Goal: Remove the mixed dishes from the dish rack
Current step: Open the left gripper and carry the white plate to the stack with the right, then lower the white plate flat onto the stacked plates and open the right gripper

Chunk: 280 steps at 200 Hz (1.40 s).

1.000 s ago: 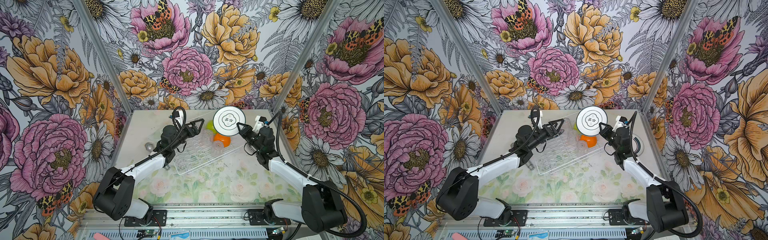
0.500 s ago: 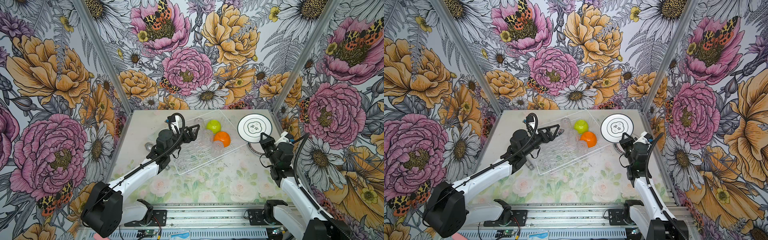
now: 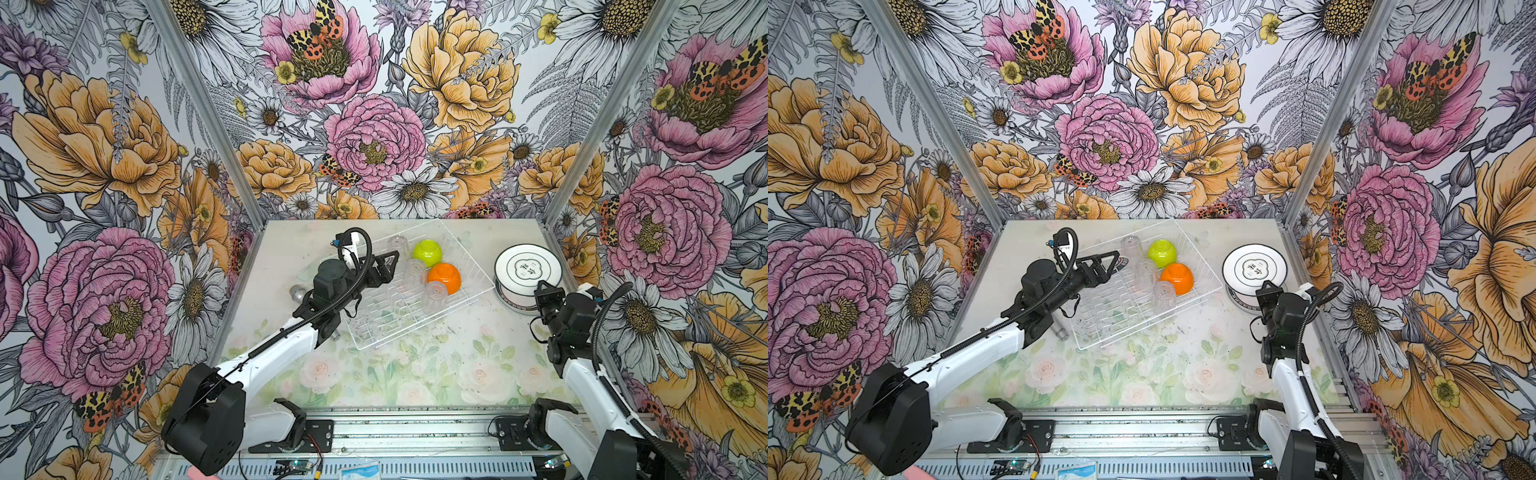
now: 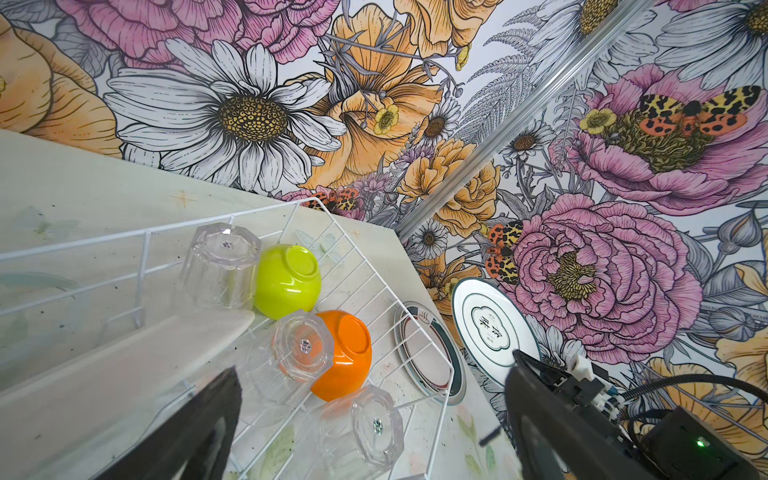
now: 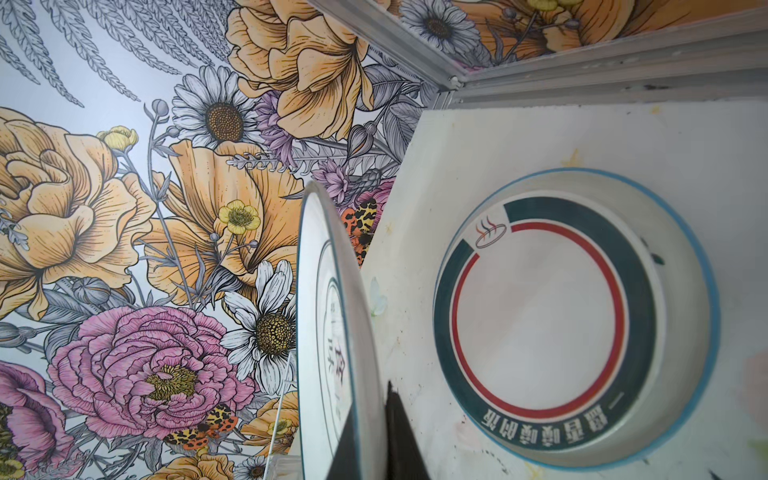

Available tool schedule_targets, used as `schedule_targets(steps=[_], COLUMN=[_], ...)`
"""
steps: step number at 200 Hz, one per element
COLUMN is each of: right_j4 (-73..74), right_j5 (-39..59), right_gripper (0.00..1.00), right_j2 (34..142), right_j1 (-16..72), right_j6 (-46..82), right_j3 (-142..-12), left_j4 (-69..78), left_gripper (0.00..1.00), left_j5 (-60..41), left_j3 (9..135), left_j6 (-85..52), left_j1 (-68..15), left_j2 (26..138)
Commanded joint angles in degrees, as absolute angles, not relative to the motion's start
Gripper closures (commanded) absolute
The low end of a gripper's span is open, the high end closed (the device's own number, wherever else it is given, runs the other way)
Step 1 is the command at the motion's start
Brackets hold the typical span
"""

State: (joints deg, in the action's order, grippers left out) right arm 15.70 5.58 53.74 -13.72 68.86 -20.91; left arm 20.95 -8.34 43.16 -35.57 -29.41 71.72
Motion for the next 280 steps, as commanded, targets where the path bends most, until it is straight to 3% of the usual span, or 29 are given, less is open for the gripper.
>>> schedule_targets(steps=[1, 136, 280], right_j4=[18.4, 24.8, 25.4], right_j5=[5.7, 14.6, 15.8], right_gripper=[1.0, 1.0, 1.0], right_j2=[56.2, 76.2, 82.3], right_j1=[-15.9, -19.9, -20.2], right_j6=[71.9, 72.7, 72.3], right_j3=[-20.2, -25.3, -27.9], left_j4=[20.8, 20.8, 21.1], left_gripper=[0.01, 0.01, 0.01], left_j5=[-7.3, -7.2, -7.8], left_j3=[42.4, 42.1, 42.7], left_j6=[-33.8, -33.9, -34.7], left_j1=[-29.9, -29.9, -29.9], left_j2=[72.0, 72.9, 74.2])
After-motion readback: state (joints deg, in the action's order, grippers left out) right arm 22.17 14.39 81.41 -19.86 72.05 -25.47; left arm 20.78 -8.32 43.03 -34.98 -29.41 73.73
